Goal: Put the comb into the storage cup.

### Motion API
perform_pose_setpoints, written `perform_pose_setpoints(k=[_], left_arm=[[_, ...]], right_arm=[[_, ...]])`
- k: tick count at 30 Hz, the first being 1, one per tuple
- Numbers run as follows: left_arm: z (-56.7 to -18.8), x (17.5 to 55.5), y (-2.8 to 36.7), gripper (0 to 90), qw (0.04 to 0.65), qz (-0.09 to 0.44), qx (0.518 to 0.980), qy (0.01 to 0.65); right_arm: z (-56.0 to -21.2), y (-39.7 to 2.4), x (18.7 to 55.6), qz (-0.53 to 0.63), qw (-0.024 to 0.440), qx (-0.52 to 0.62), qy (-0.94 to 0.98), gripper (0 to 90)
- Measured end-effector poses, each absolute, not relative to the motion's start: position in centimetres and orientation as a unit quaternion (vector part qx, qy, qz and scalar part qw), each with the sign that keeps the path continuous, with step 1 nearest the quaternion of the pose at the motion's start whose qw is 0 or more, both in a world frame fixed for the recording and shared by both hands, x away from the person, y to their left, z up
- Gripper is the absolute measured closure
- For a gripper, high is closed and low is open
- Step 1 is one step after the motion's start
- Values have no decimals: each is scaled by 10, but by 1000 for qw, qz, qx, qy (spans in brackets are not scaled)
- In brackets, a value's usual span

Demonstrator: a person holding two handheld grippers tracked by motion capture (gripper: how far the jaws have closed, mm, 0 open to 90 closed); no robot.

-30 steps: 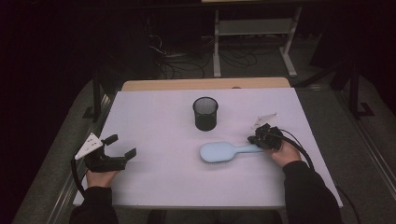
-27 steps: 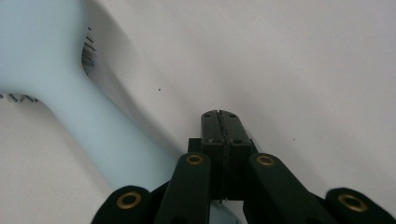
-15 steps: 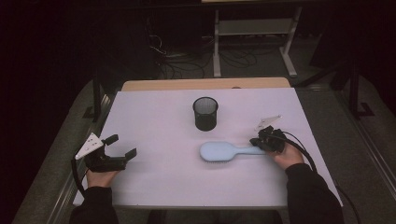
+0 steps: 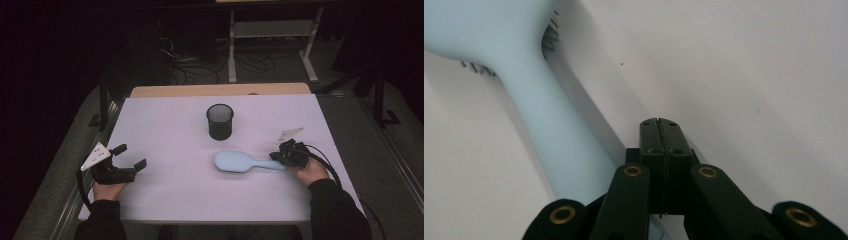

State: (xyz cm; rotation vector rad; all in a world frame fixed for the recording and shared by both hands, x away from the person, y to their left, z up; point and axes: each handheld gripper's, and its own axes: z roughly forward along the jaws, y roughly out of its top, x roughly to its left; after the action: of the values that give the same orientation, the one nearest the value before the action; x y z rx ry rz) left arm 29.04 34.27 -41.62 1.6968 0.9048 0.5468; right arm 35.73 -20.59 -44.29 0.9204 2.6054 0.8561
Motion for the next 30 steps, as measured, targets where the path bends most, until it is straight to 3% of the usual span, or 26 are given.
perform_pose_setpoints(k=[30], left_arm=[[-417,292,342,0,539,229,714,384]], right_arm=[[-420,-221,318,304,129,303,894,872]])
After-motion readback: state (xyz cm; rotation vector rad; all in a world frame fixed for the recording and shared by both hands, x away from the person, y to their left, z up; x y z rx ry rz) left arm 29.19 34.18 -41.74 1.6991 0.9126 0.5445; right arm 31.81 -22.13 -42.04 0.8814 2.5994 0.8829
